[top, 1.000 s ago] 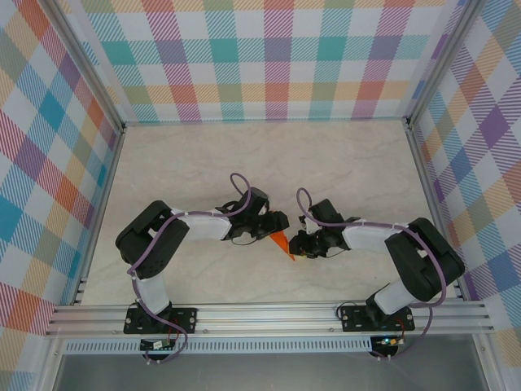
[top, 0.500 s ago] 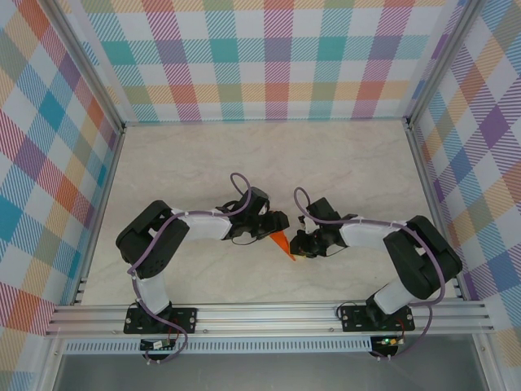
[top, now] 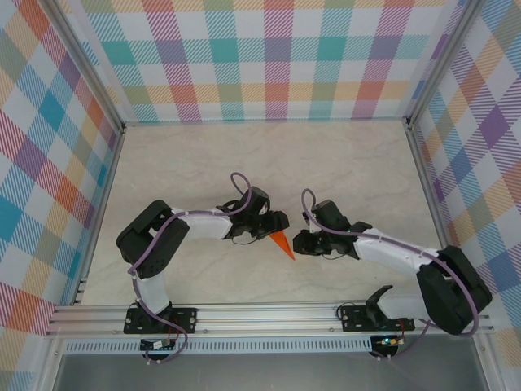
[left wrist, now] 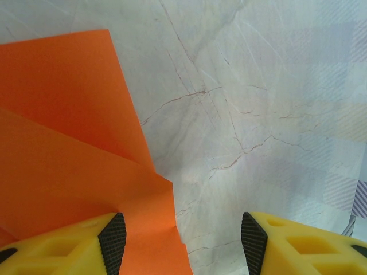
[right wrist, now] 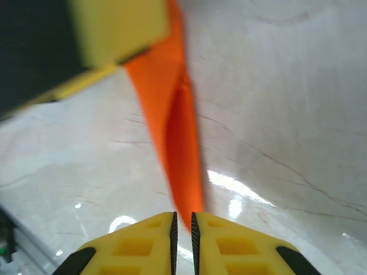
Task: Fold a paper plane with a square sheet of paper (pick it up from the middle)
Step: Fold the wing for the fifth time at the center of the table.
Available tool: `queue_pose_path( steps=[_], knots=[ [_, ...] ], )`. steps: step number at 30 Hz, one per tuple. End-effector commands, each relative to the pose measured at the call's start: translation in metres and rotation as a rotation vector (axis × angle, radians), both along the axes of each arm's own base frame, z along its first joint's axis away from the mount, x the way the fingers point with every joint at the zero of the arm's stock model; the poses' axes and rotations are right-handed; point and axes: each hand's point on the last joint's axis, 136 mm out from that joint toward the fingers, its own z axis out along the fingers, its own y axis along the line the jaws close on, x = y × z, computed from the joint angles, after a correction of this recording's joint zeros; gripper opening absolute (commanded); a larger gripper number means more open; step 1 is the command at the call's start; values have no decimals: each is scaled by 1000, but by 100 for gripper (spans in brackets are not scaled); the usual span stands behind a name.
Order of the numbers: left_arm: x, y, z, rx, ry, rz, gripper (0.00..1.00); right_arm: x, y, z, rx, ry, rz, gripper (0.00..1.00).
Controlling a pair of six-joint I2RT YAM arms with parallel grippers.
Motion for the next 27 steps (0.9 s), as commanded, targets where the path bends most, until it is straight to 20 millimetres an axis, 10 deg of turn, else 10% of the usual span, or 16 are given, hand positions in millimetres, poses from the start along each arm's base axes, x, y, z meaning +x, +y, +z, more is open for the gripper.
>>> queue_pose_path(
  steps=[1, 12, 27],
  knots=[
    [-11, 15, -35, 110, 60, 3, 59, -4, 16, 18, 118, -23, 49, 14],
    [-12, 14, -36, 112, 64, 2, 59, 5, 44, 2, 214, 89, 51, 8],
    [-10, 16, -34, 119, 60, 8, 58, -1, 23, -58, 76, 183, -39, 8]
  ],
)
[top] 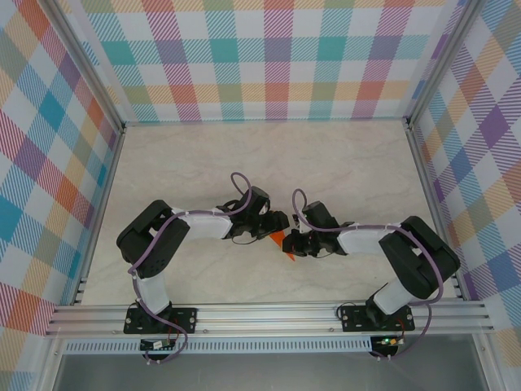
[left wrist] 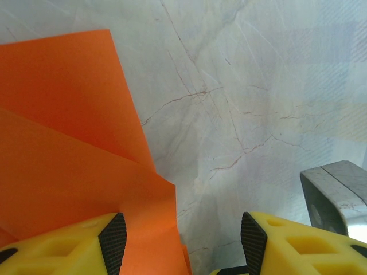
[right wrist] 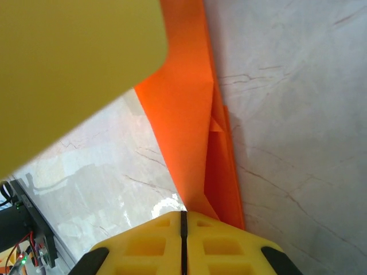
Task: Fold a paper plane with a square sheet of paper (pick it up from the middle)
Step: Fold the wing for the fifth time at the center of the table.
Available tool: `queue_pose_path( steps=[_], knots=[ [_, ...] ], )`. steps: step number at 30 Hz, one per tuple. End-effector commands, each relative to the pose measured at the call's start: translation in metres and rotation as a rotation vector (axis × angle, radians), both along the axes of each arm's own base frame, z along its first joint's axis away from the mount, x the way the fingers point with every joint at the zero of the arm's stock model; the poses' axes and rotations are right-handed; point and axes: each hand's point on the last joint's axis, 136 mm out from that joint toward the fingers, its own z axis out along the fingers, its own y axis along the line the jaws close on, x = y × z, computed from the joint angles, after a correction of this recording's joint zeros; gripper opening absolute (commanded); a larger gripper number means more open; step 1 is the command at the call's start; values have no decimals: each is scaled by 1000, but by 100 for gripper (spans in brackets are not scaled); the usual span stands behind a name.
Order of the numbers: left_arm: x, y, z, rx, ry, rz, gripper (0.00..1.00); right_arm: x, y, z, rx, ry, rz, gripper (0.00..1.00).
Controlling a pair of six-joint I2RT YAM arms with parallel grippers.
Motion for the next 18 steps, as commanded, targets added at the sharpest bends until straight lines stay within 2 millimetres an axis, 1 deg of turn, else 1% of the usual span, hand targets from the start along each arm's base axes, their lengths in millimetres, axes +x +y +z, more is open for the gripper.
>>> queue_pose_path(
  steps=[1, 4, 6, 9, 12, 15, 18],
  knots=[
    [-11, 17, -35, 120, 60, 8, 58, -11, -13, -19, -50, 42, -20, 8],
    [-12, 17, -35, 122, 61, 8, 58, -18, -19, -23, -68, 53, -19, 9],
    [-12, 18, -36, 124, 60, 9, 58, -19, -22, -20, -81, 46, -18, 9],
    [-12, 19, -37, 126, 61, 11, 58, -17, -24, -10, -95, 19, -4, 10],
    [-12, 18, -37, 125, 61, 10, 58, -18, -16, 10, -36, -25, 46, 12],
    [-11, 17, -36, 122, 63, 10, 58, -22, -7, 26, 34, -53, 99, 13],
    [-12, 17, -36, 120, 63, 8, 58, -26, -1, 33, 68, -64, 135, 14]
  ],
)
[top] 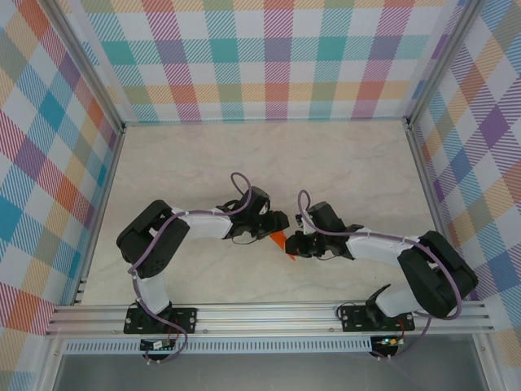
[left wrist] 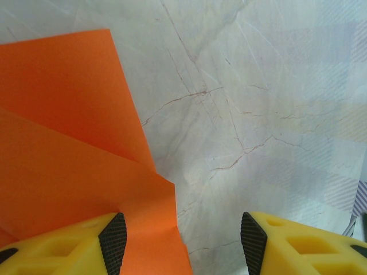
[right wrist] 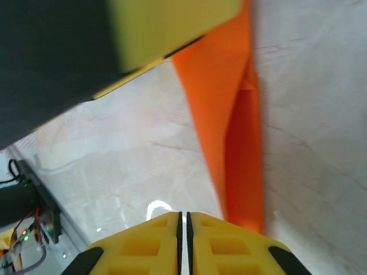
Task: Fold a paper plane with a square sheet of paper (pick it up from the middle)
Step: Fold the wing for the fifth time at the center of the table.
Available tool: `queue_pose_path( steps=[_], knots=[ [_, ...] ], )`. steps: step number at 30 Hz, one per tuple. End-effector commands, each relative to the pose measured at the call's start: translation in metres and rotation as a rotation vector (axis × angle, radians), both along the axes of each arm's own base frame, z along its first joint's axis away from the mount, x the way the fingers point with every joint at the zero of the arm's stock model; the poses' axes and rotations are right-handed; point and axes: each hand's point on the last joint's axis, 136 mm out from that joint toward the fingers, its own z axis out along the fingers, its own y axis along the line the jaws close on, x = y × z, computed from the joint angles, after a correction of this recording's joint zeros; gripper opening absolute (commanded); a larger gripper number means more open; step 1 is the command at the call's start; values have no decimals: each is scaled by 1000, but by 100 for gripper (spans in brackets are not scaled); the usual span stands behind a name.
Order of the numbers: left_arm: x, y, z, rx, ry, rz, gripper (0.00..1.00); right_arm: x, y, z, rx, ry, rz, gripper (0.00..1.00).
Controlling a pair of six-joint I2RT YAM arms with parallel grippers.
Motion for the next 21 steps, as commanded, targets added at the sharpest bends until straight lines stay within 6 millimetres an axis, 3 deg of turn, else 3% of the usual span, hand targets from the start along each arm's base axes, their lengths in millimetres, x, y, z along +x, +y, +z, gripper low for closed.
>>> queue_pose_path(
  steps=[1, 7, 14, 21],
  knots=[
    [-12, 17, -36, 119, 62, 8, 58, -13, 5, 5, 32, 5, 79, 14],
    [-11, 17, -35, 118, 62, 10, 58, -15, 8, -8, -20, 19, 107, 13],
    [-12, 18, -35, 124, 64, 10, 58, -7, -17, -39, -195, 34, 15, 12],
    [-13, 20, -36, 134, 64, 7, 58, -11, -30, -48, -215, 81, -40, 12]
  ],
)
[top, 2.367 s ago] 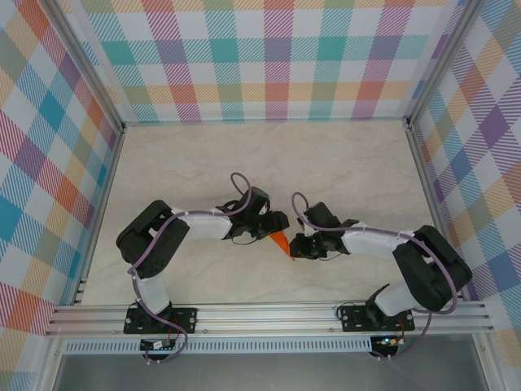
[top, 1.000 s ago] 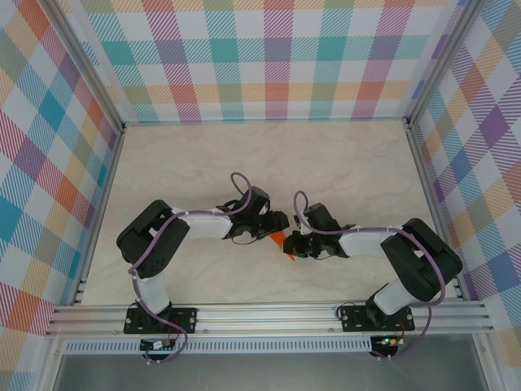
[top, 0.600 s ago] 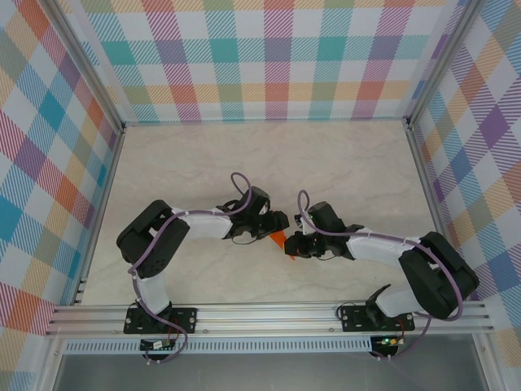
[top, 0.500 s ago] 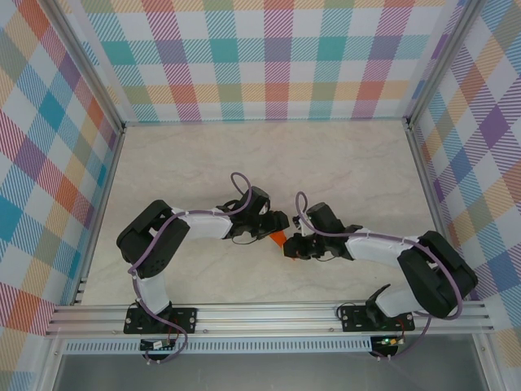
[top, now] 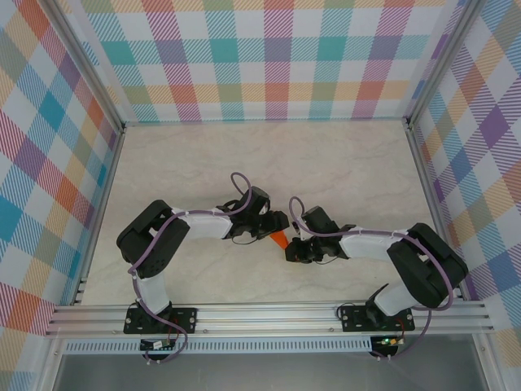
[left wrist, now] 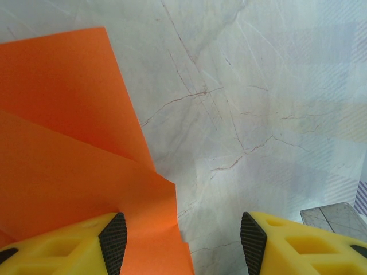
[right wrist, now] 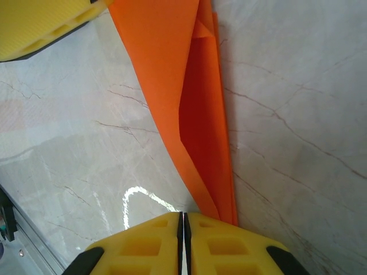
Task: Fold a paper plane with a square sheet of paper (pick it up from the middle)
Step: Fold the wing for the fifth time at the center of the table.
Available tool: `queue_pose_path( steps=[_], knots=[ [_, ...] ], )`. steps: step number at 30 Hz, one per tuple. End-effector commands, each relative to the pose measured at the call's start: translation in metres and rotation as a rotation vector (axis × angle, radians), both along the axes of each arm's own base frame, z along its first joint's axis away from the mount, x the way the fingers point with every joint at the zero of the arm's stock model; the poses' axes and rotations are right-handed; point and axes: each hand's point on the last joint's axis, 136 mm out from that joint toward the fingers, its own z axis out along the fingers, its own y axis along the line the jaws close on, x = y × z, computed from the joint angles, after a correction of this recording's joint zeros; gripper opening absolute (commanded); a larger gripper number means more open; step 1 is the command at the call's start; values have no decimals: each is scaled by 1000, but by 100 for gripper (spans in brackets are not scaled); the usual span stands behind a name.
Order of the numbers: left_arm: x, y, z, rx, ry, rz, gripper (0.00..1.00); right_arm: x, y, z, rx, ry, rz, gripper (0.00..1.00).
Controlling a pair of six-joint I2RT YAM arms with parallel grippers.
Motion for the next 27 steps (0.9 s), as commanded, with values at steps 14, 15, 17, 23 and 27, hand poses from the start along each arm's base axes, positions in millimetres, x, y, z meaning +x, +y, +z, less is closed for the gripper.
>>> queue_pose_path(
  steps=[14, 15, 17, 23, 27],
  knots=[
    [-13, 18, -38, 125, 65, 6, 58, 1, -11, 24, 199, 70, -150, 14],
    [-12, 17, -38, 122, 64, 6, 58, 5, -9, 31, 214, 46, -155, 15],
    [-11, 16, -38, 119, 66, 8, 58, 13, -8, 37, 210, 2, -161, 16],
    [-10, 13, -37, 108, 67, 8, 58, 27, 11, 46, 259, -17, -136, 17],
    [-11, 14, -38, 109, 68, 8, 58, 36, 17, 43, 251, -25, -135, 17]
  ],
)
